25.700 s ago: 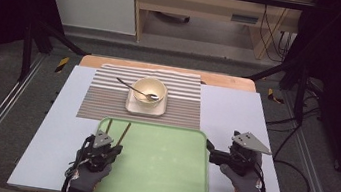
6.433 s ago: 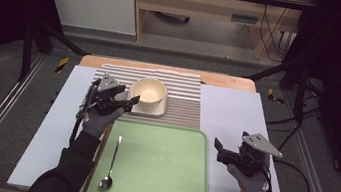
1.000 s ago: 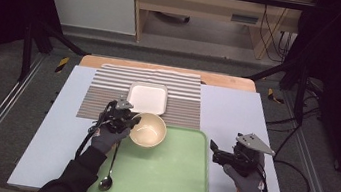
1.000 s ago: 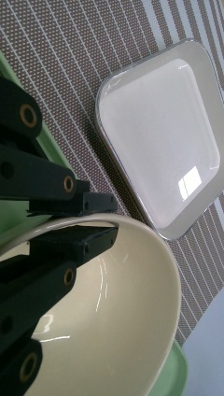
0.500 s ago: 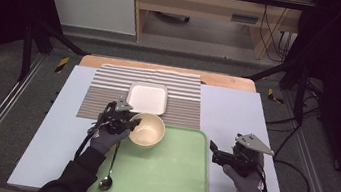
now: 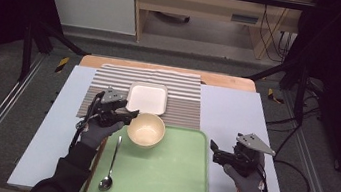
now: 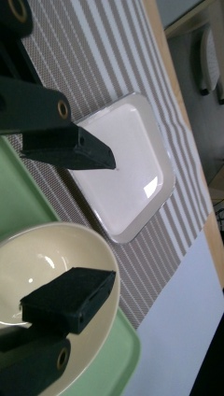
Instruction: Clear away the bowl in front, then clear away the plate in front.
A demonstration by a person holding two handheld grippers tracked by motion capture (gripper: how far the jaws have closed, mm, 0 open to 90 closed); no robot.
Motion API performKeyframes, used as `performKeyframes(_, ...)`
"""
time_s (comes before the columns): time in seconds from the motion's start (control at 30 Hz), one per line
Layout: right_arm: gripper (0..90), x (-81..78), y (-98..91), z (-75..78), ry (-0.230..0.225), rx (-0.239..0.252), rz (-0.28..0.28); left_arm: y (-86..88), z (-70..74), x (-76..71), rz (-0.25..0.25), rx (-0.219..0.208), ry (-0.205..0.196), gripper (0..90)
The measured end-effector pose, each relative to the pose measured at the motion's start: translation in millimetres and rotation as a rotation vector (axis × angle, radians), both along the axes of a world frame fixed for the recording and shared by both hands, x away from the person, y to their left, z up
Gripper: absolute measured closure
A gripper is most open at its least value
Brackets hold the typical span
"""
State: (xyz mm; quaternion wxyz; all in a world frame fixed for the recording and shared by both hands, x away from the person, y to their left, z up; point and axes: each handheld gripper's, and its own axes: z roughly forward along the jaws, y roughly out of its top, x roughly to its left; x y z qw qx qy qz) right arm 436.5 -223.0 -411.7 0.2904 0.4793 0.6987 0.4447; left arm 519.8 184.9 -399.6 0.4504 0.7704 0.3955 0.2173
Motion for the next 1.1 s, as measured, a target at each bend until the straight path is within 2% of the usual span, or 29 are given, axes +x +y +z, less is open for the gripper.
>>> performKeyframes(0.2, 4.3, 0.5, 0.5, -0.4, 0.003, -0.003, 0.0, 11.6, 4.7, 12.0, 0.027, -0.007, 0.001, 33.5)
performKeyframes(0.4, 4.3, 1.4, 0.6, -1.4, 0.005, -0.006, 0.0, 17.5, 5.1, 25.0, 0.053, -0.011, 0.003, 31.6)
performKeyframes(0.6, 4.4, 1.2, -0.8, 0.0, 0.002, -0.002, -0.004, 19.7, 5.6, 38.1, 0.073, 0.002, 0.0, 30.9)
performKeyframes(0.83, 4.4, 0.9, -0.8, -0.9, 0.005, -0.004, -0.004, 18.5, -1.3, 56.8, 0.1, 0.021, 0.003, 30.9)
performKeyframes(1.0, 4.4, 1.0, -1.5, -0.5, 0.003, -0.002, -0.002, 17.1, -6.8, 68.9, 0.115, 0.019, -0.002, 31.0)
performKeyframes(1.1, 4.4, 1.2, -0.8, -0.8, 0.003, -0.004, 0.0, 14.9, -12.5, 75.7, 0.12, 0.038, 0.009, 30.5)
